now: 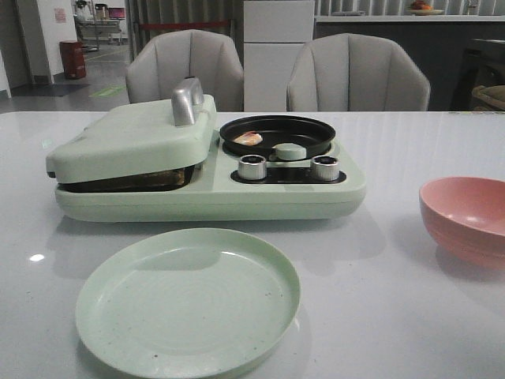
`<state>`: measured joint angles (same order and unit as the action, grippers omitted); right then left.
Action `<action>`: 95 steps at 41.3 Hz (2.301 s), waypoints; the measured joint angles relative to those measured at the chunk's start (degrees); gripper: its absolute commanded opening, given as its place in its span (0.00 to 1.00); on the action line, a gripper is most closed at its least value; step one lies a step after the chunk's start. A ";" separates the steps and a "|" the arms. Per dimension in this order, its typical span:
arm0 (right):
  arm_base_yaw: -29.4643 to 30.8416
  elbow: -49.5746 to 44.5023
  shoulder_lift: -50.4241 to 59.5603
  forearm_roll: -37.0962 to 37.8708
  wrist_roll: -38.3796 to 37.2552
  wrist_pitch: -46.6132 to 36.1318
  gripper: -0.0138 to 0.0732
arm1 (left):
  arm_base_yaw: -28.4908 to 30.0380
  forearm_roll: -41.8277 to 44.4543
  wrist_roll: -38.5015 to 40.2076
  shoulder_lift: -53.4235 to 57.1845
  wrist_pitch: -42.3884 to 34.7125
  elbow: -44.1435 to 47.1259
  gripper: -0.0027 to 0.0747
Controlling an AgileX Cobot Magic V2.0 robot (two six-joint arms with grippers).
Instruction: Make breakfast with bread and shrimp
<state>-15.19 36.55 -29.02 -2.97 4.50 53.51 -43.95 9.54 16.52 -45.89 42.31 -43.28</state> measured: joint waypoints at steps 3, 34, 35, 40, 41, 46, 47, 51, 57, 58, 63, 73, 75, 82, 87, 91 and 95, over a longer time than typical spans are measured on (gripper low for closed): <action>0.00 0.00 0.00 0.00 0.00 0.00 0.17 | 5.82 -3.21 0.00 2.52 -0.25 1.21 0.17; 0.00 0.00 0.00 0.00 0.00 0.00 0.17 | 37.15 -9.54 -14.42 43.14 -19.65 32.94 0.16; 0.00 0.00 0.00 0.00 0.00 0.00 0.17 | 37.20 -9.54 -14.42 43.34 -20.22 33.54 0.16; 0.00 0.00 0.00 0.00 0.00 0.00 0.17 | 37.20 -9.54 -14.42 44.10 -27.85 38.20 0.16; 0.00 0.00 0.00 0.00 0.00 0.00 0.17 | 37.20 -9.54 -14.42 44.35 -29.42 39.52 0.16; 0.00 0.00 0.00 0.00 0.00 0.00 0.17 | 37.29 -9.54 -14.42 45.97 -35.93 43.44 0.17; 0.00 0.00 0.00 0.00 0.00 0.00 0.17 | 37.29 -9.54 -14.42 46.11 -37.21 43.44 0.17; 0.00 -0.02 0.00 0.00 0.00 0.00 0.17 | 37.29 -9.54 -14.42 46.11 -38.99 43.44 0.17; 0.00 -0.02 0.00 -0.10 0.00 0.12 0.17 | 37.42 -9.54 -14.42 46.11 -39.02 43.44 0.16; 0.00 -0.02 0.00 -0.10 0.00 0.12 0.17 | 37.42 -9.54 -14.42 46.11 -39.02 43.44 0.16; 0.00 -0.02 0.00 -0.10 0.00 0.12 0.17 | 37.42 -9.54 -14.42 46.11 -39.02 43.44 0.16; 0.00 -0.02 0.00 -0.10 0.00 0.12 0.17 | 37.42 -9.54 -14.42 46.11 -39.53 43.44 0.16; 0.00 -0.02 0.00 -0.10 0.00 0.12 0.17 | 37.67 -9.54 -14.42 46.11 -39.65 43.44 0.16; 0.00 -0.02 0.00 -0.10 0.00 0.12 0.17 | 40.26 -9.54 -14.42 46.11 -39.75 43.44 0.16; 0.00 -0.02 0.00 -0.10 0.00 0.12 0.17 | 41.31 -9.54 -14.42 46.11 -39.75 43.44 0.16; 0.00 -0.02 0.00 -0.10 0.00 0.12 0.17 | 41.29 -9.54 -14.42 46.11 -39.75 43.44 0.16; 0.00 -0.02 0.00 -0.10 -0.11 0.12 0.17 | 41.29 -9.54 -14.42 46.11 -39.86 43.44 0.16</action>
<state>-15.19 36.52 -29.02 -3.08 4.38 53.64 -2.66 0.00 2.09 0.21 2.45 0.15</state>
